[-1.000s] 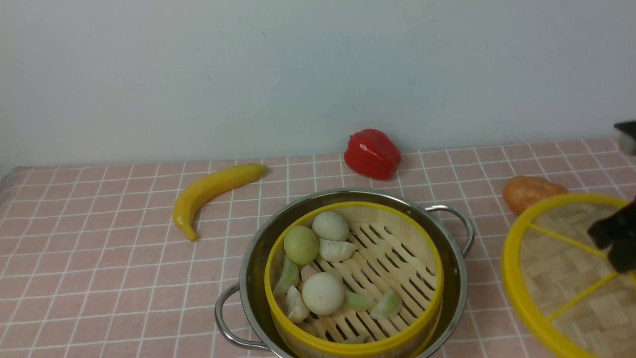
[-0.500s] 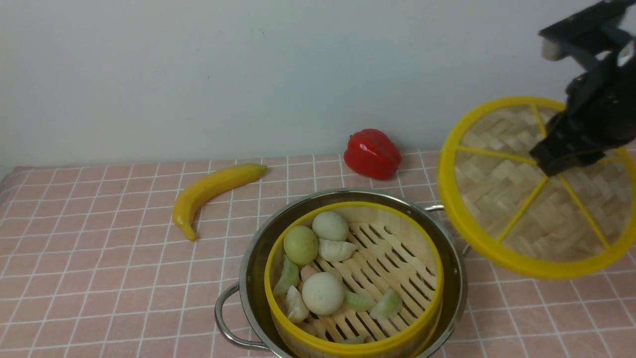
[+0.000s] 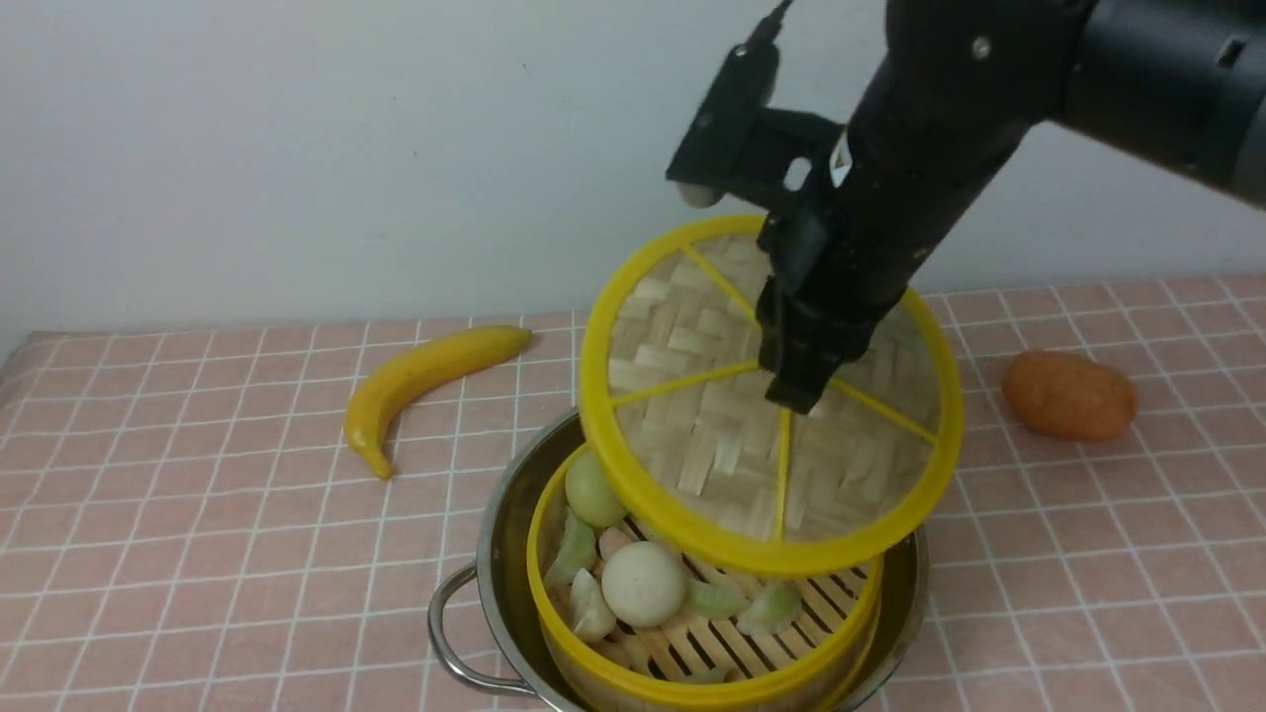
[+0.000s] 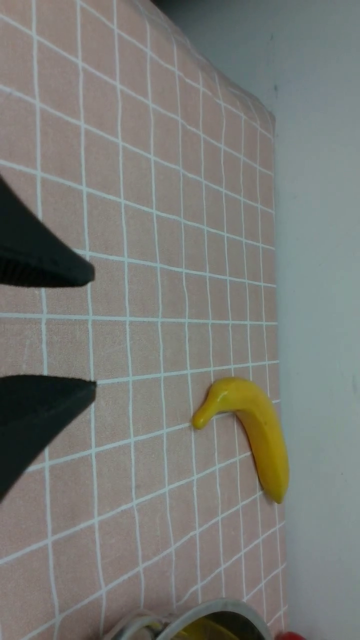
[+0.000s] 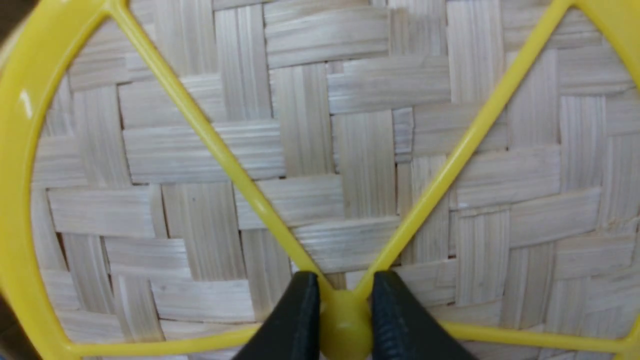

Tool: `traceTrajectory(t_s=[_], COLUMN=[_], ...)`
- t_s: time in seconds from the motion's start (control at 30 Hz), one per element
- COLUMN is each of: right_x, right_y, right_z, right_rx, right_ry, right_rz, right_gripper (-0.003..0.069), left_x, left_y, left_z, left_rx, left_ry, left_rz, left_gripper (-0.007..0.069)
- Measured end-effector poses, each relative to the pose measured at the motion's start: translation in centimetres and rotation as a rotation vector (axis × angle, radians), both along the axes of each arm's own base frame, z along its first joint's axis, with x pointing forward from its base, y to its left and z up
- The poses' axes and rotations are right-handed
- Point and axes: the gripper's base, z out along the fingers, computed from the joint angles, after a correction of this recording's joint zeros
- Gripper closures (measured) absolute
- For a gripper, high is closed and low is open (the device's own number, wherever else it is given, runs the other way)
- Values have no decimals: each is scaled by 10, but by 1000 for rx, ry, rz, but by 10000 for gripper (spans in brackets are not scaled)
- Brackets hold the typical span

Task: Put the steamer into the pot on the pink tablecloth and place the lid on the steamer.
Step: 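Place the bamboo steamer lid onto the steamer basket in the pot with the right gripper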

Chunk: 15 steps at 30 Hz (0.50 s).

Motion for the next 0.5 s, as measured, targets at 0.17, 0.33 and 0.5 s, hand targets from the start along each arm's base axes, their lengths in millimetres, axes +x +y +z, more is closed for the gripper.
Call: traceTrajectory(t_s=[0.17,0.33,0.5], right_x=[-15,-14,-8], right_y=[21,31,37], right_z=[-4,-19,-39], right_rx=[-20,-48,-82], right_ry=[-1,25,60], right_rz=[102,131,146], right_gripper=[512,512,512], left_x=[0,0,0], left_y=[0,0,0], left_z=[0,0,0], left_rx=[0,0,0], left_ry=[0,0,0], left_rz=[0,0,0], left_gripper=[382,382,382])
